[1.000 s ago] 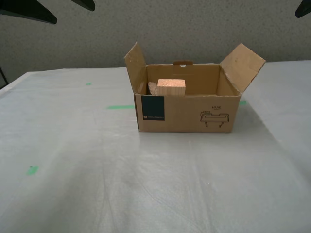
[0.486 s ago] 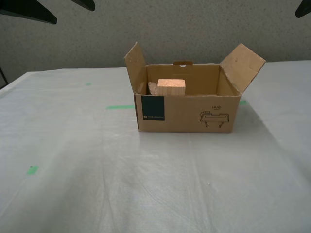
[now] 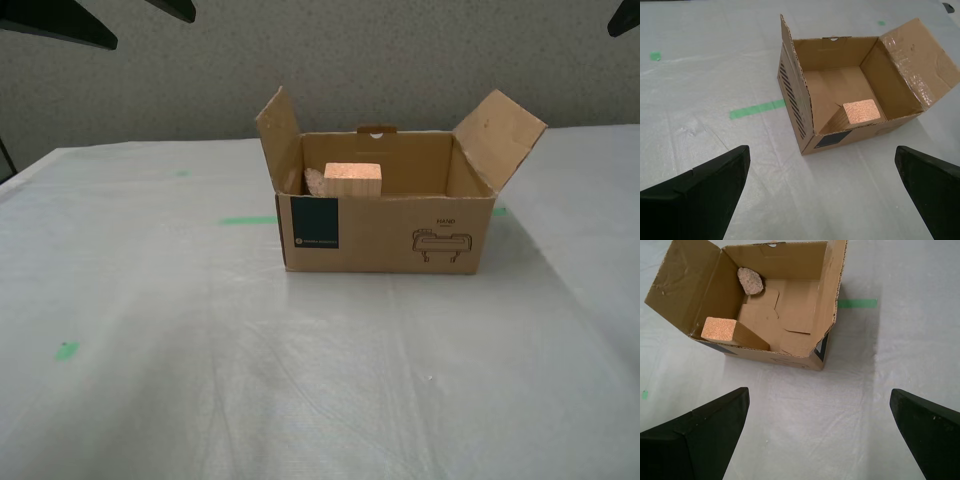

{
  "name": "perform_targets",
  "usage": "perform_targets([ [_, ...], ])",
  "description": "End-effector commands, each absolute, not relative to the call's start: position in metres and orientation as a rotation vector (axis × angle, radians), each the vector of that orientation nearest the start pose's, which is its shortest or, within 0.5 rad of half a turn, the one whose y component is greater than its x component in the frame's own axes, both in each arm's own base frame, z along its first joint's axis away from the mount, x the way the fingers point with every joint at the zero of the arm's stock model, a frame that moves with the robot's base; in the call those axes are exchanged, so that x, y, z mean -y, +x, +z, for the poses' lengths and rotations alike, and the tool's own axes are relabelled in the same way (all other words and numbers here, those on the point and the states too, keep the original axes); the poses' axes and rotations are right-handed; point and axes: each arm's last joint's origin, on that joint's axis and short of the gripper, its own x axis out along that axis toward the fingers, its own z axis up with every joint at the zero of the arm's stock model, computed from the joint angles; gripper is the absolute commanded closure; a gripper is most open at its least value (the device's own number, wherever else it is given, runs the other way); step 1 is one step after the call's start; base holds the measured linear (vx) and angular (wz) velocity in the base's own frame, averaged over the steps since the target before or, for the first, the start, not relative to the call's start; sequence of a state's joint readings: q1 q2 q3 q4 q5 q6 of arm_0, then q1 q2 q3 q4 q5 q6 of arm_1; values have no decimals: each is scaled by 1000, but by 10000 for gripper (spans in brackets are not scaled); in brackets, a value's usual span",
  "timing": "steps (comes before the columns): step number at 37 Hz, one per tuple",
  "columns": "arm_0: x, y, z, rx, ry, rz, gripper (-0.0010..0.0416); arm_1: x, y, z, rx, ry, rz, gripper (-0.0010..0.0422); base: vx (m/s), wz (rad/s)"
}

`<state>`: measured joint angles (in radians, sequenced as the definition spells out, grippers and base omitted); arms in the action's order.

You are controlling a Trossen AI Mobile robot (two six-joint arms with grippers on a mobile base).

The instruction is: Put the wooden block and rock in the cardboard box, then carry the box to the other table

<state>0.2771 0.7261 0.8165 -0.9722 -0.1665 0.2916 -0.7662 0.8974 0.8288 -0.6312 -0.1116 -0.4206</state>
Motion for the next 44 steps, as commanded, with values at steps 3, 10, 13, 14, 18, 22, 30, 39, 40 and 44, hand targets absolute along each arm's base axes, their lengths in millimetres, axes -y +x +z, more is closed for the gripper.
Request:
perform_targets([
  [3, -38, 116, 287, -939, 220, 277, 12, 121, 130, 291, -756, -93, -475, 14, 0, 0],
  [10, -38, 116, 287, -939, 220, 277, 12, 121, 130, 291, -755, -93, -476, 14, 0, 0],
  [13, -38, 116, 287, -939, 220, 277, 12, 121, 130, 291, -756, -93, -475, 14, 0, 0],
  [14, -38, 116, 287, -939, 220, 277, 12, 121, 130, 291, -756, -93, -475, 14, 0, 0],
  [18, -38, 116, 287, -939, 220, 277, 12, 121, 130, 291, -756, -93, -475, 14, 0, 0],
  [22, -38, 116, 287, -939, 220, 277, 12, 121, 130, 291, -756, -93, -475, 14, 0, 0],
  [30, -38, 116, 287, -939, 220, 277, 12, 121, 130, 291, -756, -93, -475, 14, 0, 0],
  [39, -38, 116, 287, -939, 220, 277, 12, 121, 130, 291, -756, -93, -475, 14, 0, 0],
  [40, -38, 116, 287, -939, 220, 277, 12, 121, 130, 291, -756, -93, -475, 14, 0, 0],
  [44, -38, 116, 287, -939, 220, 277, 12, 121, 130, 291, -756, -93, -475, 14, 0, 0],
])
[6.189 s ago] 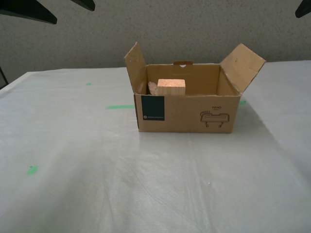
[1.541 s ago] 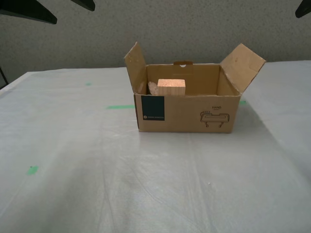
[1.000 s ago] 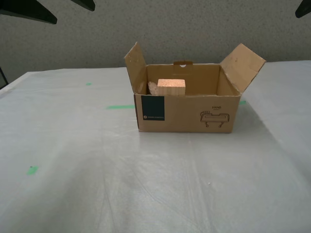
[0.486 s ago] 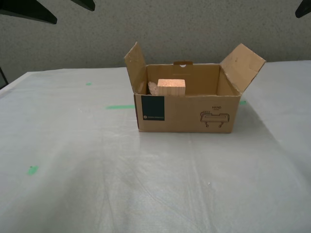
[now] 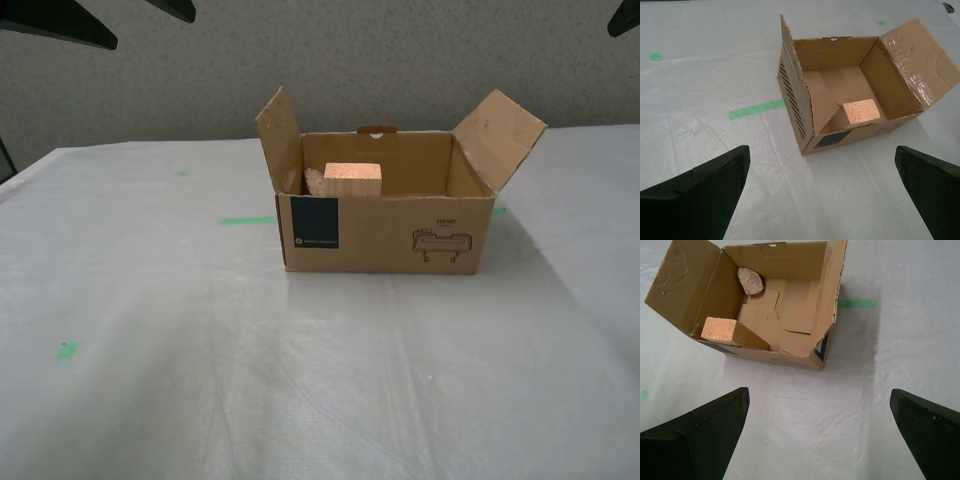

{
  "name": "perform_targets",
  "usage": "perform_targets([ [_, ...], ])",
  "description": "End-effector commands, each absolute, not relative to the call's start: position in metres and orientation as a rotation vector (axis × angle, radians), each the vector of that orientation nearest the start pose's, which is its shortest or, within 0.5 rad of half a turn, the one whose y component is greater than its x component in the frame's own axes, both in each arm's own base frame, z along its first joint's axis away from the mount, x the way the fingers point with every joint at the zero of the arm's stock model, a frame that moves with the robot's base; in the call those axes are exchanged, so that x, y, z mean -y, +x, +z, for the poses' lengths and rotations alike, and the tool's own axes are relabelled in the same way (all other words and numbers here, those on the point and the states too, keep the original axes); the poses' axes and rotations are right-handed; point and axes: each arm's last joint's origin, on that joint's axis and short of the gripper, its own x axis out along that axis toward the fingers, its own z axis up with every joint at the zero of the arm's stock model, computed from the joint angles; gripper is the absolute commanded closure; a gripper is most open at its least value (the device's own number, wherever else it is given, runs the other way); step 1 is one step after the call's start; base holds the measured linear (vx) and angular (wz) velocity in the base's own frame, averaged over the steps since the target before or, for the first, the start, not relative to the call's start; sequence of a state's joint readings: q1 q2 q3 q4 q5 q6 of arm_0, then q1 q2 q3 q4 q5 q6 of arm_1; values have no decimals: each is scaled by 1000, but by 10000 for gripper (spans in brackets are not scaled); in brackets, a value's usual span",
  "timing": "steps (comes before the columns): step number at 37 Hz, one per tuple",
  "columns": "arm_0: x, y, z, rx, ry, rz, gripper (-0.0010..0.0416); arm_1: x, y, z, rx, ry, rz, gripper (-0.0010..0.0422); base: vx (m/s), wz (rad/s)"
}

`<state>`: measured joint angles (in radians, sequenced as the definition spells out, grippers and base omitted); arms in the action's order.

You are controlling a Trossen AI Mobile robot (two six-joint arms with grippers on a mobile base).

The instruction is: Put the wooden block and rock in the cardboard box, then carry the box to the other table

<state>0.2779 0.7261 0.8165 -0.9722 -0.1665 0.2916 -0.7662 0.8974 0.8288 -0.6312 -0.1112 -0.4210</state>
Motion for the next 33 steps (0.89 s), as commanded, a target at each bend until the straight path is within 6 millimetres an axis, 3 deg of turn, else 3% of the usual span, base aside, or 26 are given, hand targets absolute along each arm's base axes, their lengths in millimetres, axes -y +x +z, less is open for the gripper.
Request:
perform_targets([
  [1, -38, 116, 287, -939, 220, 277, 12, 121, 130, 291, -756, -93, -475, 14, 0, 0],
  [33, -38, 116, 287, -939, 220, 277, 12, 121, 130, 291, -756, -93, -475, 14, 0, 0],
])
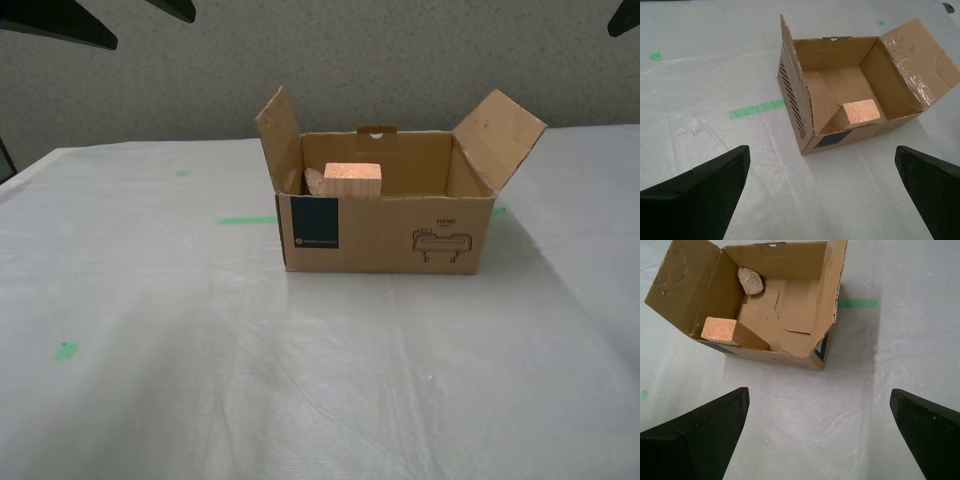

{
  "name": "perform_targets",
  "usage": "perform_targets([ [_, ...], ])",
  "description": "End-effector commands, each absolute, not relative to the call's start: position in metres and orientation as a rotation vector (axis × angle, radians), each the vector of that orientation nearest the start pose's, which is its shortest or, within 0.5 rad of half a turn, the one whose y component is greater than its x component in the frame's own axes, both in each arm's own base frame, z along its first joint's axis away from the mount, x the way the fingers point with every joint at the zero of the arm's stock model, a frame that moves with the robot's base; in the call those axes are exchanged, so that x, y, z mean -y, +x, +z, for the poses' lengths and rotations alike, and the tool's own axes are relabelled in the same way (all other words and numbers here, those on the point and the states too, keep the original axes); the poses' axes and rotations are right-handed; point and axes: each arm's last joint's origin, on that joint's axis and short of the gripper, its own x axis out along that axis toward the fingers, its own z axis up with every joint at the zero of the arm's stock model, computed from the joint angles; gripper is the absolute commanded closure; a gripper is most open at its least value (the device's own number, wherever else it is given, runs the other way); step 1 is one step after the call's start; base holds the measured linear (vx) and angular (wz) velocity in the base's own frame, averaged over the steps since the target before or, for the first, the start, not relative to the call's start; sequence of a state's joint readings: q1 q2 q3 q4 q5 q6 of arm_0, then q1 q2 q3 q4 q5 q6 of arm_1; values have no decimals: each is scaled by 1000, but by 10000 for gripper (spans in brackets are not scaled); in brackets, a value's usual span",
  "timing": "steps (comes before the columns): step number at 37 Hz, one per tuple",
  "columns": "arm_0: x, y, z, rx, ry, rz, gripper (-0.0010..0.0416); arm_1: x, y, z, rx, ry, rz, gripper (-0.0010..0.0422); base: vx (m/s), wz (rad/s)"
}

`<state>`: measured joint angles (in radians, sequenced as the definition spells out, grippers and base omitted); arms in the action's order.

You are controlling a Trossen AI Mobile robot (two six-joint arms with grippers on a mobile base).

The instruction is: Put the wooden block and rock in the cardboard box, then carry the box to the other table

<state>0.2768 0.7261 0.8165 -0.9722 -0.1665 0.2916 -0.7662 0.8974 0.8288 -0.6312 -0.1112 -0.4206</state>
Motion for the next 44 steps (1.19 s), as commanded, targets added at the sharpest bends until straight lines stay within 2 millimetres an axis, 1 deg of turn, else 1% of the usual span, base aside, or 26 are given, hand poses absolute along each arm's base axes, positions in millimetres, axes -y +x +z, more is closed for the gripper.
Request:
perform_targets([
  [1, -38, 116, 287, -939, 220, 277, 11, 121, 130, 291, -756, -93, -475, 14, 0, 0],
  [44, -38, 116, 287, -939, 220, 277, 12, 121, 130, 291, -756, -93, -475, 14, 0, 0],
])
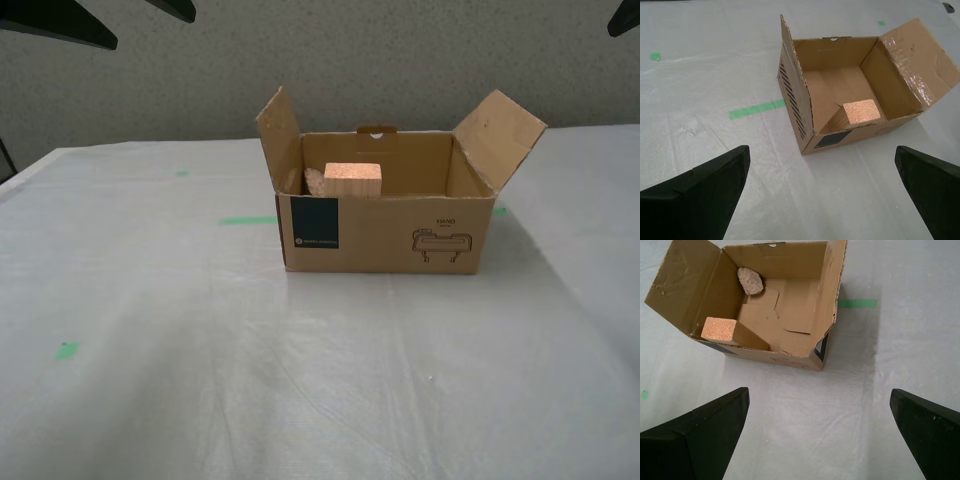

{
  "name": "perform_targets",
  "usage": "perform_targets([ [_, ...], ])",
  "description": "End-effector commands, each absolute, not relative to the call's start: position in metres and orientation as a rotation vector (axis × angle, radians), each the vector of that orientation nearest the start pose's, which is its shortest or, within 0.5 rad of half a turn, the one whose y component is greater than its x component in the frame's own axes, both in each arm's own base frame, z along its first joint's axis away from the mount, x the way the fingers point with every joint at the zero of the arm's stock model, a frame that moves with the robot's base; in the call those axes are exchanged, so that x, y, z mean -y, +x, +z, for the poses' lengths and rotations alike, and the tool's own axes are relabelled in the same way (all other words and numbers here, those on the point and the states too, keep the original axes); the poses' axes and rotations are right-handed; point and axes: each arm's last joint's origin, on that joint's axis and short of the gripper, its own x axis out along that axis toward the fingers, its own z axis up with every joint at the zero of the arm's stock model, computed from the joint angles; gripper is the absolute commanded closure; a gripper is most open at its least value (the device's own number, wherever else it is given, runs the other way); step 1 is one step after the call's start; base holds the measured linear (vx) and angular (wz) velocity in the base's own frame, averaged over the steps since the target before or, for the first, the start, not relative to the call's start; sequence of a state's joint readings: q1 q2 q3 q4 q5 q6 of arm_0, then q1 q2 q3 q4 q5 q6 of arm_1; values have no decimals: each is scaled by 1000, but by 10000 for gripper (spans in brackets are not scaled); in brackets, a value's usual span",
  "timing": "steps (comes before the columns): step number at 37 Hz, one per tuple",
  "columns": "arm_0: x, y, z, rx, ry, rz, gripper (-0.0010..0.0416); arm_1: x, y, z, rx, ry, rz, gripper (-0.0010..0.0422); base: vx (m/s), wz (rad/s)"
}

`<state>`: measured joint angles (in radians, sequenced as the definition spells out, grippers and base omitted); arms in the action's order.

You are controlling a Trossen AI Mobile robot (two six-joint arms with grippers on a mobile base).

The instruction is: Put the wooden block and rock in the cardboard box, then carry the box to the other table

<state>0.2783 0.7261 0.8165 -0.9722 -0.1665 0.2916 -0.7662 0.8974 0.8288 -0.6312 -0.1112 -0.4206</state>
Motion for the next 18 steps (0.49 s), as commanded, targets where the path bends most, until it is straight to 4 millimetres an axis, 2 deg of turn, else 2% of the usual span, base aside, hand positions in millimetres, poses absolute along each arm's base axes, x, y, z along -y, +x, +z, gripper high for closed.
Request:
perform_targets([
  [1, -38, 116, 287, -939, 220, 277, 12, 121, 130, 291, -756, -93, -475, 14, 0, 0],
  [18, -38, 116, 287, -939, 220, 277, 12, 121, 130, 291, -756, -93, -475, 14, 0, 0],
])
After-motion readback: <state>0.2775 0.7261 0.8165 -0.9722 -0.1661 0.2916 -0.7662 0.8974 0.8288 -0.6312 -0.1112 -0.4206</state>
